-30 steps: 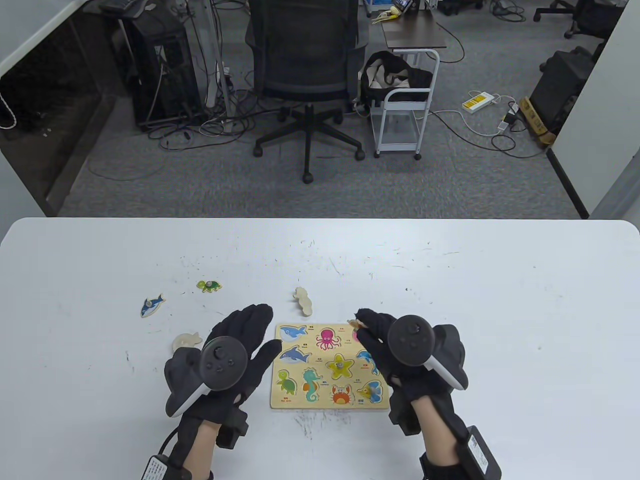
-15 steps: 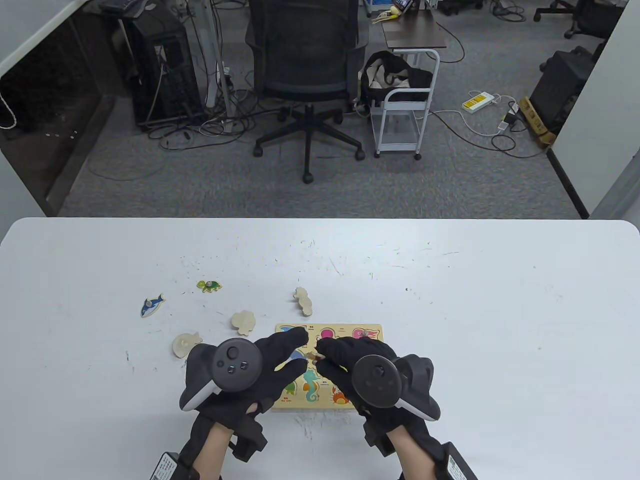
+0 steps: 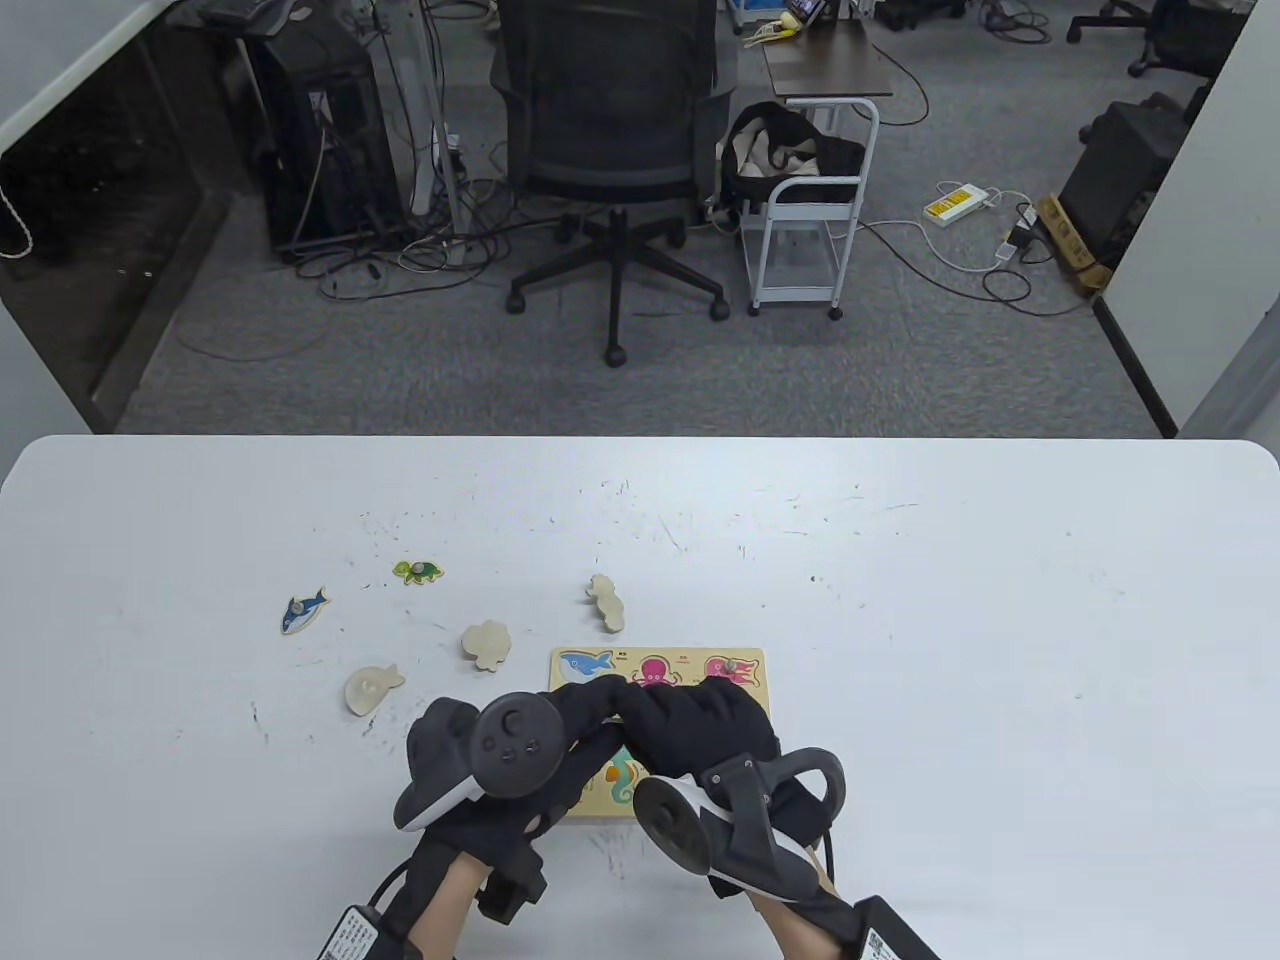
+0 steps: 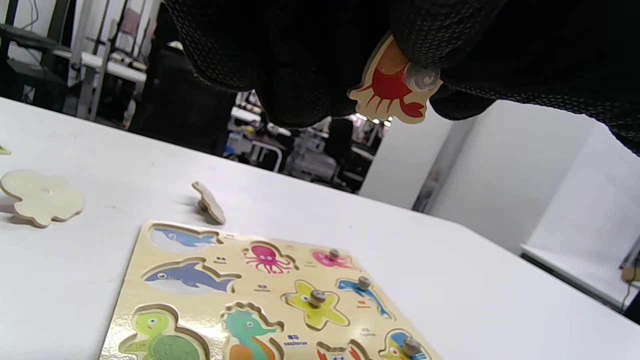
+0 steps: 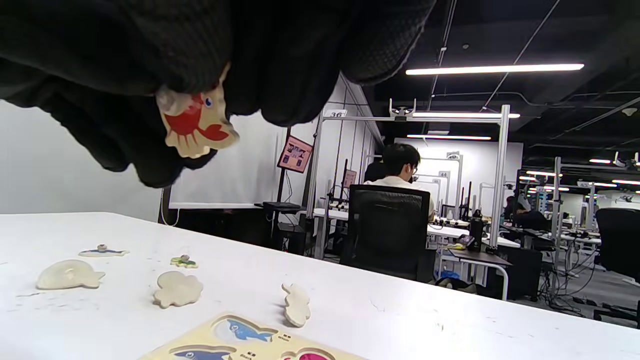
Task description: Fit puzzle pieces into frame
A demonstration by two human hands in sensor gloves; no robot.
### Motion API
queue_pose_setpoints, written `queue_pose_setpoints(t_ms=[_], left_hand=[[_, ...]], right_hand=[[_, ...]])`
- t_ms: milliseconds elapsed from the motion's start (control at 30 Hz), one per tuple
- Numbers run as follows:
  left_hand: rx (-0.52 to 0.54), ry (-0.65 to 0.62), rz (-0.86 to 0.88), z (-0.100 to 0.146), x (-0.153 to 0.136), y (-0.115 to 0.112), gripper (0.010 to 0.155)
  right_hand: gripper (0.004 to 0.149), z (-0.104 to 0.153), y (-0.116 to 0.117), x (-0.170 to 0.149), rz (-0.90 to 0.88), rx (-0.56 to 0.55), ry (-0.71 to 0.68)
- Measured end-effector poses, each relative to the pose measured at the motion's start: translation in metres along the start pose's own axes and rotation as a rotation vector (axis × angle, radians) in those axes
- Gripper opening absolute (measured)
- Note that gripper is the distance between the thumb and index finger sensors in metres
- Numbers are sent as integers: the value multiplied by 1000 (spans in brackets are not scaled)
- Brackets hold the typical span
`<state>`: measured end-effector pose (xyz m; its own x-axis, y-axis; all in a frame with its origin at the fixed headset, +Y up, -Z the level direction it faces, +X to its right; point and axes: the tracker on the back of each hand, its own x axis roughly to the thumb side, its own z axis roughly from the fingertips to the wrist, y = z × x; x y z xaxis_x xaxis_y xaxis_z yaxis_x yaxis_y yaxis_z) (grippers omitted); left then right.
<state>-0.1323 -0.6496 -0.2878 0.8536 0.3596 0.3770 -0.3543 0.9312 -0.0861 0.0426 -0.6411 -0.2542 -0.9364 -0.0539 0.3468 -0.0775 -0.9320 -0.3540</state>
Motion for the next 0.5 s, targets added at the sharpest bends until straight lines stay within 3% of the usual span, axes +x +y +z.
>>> queue_pose_setpoints(t_ms=[267, 500], left_hand=[[-34, -28, 33, -2, -5, 1, 51], [84, 55, 253, 1, -21, 7, 49]], right_hand=[[46, 0, 3, -6, -90, -10, -16], [49, 5, -8, -20, -237, -126, 61]])
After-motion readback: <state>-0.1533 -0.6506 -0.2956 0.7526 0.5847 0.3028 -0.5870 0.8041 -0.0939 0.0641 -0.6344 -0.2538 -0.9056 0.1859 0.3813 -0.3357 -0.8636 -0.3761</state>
